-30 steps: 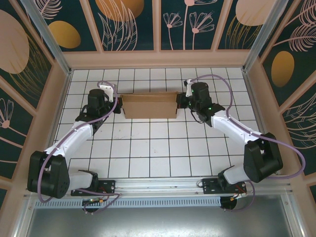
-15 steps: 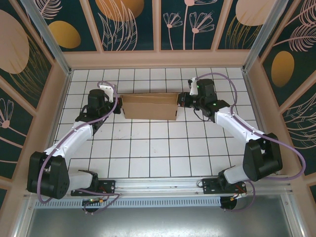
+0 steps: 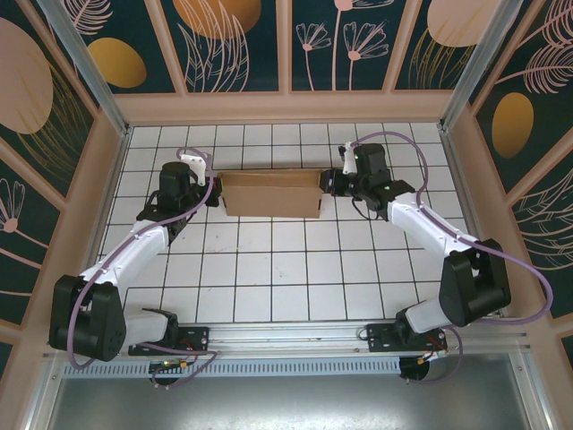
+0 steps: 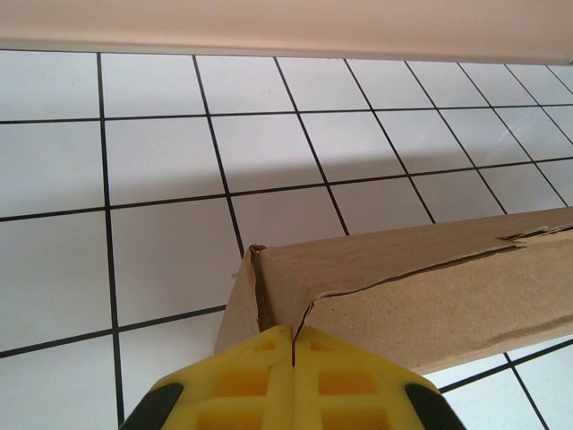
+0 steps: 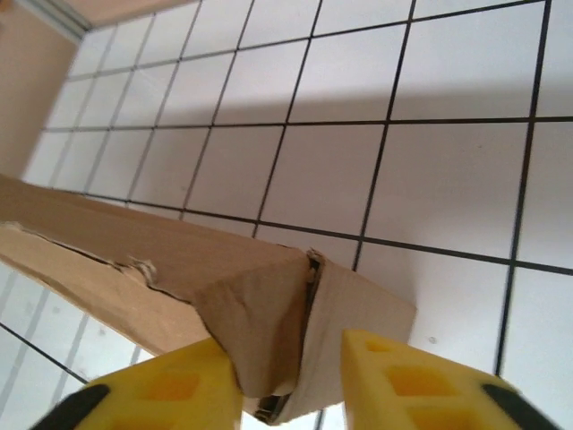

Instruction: Fold the paper box

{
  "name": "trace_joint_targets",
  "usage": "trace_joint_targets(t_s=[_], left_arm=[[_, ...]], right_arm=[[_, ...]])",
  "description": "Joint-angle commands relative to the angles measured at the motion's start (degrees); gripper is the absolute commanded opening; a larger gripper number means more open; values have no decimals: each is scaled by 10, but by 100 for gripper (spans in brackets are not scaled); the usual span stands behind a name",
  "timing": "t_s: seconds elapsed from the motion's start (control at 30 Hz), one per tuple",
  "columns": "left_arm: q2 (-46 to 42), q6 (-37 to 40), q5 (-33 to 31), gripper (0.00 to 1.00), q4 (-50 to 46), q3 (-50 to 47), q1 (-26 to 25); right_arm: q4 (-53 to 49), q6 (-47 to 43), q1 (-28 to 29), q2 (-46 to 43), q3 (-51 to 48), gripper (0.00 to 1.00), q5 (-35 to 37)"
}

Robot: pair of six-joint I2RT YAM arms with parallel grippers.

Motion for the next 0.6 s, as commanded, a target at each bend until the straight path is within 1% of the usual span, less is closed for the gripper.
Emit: trace_joint_targets(t_s=[0.0,0.27,0.37,0.47,0.5,0.57], left_arm=[[5,7,1,0,-60,-11,-1],[6,6,3,0,-58,-8,0],[5,5,3,0,-57,-11,0],[4,5,4,0,-56,-13,0],[4,5,4,0,-56,-13,0],[2,5,4,0,-57,-13,0]], right_arm=[[-46,-22,16,8,20,38,38],[-45,-30,23,5,14,41,55],[-37,-30,23,3,12,34,62],[-34,-27,24,-3,20,19,55],[-34,-27,23,-4,23,15,52],[-36,-26,25,-6,30,11,47]])
